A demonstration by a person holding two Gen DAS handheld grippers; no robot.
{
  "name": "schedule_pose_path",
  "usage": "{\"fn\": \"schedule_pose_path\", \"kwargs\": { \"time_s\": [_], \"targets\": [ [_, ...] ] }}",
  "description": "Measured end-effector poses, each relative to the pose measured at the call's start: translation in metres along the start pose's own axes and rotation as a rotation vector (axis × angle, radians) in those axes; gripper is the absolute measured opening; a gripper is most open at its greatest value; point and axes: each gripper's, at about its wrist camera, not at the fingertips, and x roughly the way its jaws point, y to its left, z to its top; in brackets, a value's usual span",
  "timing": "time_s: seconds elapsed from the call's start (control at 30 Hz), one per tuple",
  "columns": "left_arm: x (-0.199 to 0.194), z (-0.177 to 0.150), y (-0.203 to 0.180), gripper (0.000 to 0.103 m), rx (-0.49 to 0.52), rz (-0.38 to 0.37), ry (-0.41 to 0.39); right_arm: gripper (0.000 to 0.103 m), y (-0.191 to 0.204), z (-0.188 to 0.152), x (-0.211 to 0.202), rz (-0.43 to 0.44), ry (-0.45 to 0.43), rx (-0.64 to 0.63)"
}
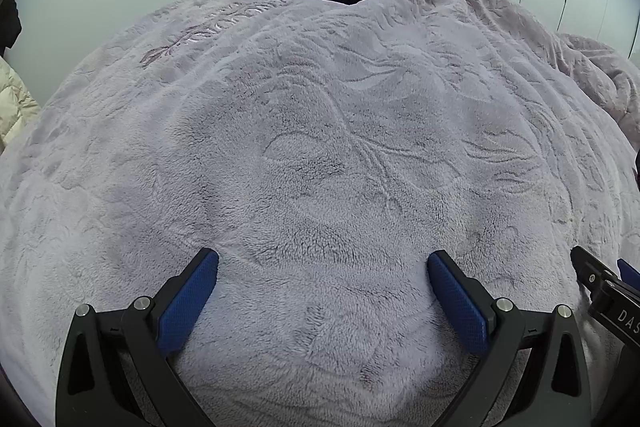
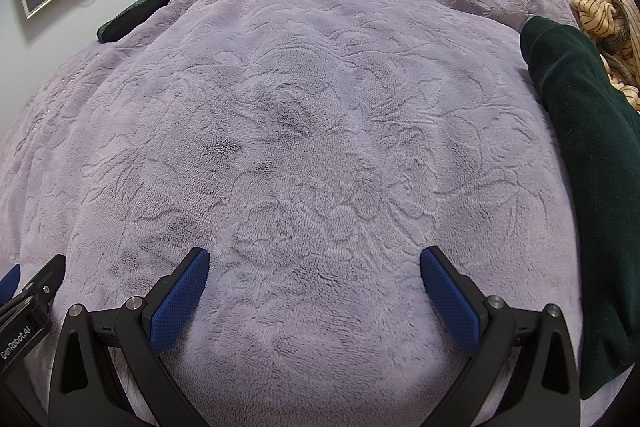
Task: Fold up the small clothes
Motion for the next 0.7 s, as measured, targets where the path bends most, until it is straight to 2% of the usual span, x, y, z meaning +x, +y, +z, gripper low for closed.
{"fn": "schedule_pose_path", "kwargs": {
  "time_s": [0.7],
  "targets": [
    [-0.0011, -0.0022, 0.0001, 0.103, -0.005, -0.006, -0.024, 0.103, -0.0001, 0.0000, 0.0001, 0.000, 0.000, 0.000]
  ]
}}
